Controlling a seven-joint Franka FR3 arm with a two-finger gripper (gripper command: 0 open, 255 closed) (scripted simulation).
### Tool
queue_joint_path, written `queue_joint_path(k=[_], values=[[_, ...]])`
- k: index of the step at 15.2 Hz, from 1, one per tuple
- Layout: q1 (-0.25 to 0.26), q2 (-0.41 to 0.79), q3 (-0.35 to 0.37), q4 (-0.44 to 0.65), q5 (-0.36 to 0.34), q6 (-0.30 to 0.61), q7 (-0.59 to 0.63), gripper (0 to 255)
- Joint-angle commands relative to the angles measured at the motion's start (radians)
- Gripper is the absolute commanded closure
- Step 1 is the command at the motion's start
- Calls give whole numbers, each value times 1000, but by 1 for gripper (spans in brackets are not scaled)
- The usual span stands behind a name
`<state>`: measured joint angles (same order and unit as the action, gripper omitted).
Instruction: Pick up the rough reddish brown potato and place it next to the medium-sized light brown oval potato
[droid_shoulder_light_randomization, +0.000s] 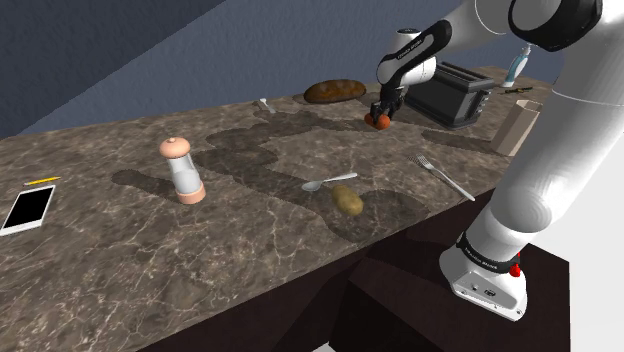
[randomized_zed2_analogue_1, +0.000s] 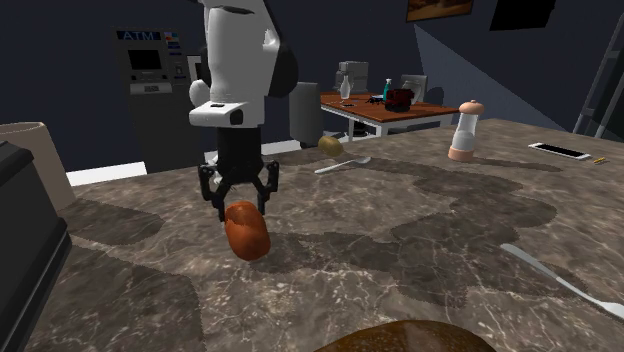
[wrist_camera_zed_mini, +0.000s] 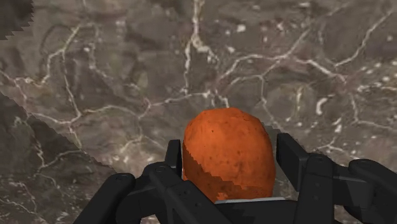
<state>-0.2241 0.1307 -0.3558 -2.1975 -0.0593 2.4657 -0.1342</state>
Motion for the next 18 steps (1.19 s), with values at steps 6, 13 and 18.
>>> queue_joint_path(k=[6, 13, 18], values=[[5, -54, -3, 34, -21, -85, 9, 255], [8, -102, -3, 79, -37, -176, 15, 255], [10, -130, -1, 118, -45, -241, 17, 255]])
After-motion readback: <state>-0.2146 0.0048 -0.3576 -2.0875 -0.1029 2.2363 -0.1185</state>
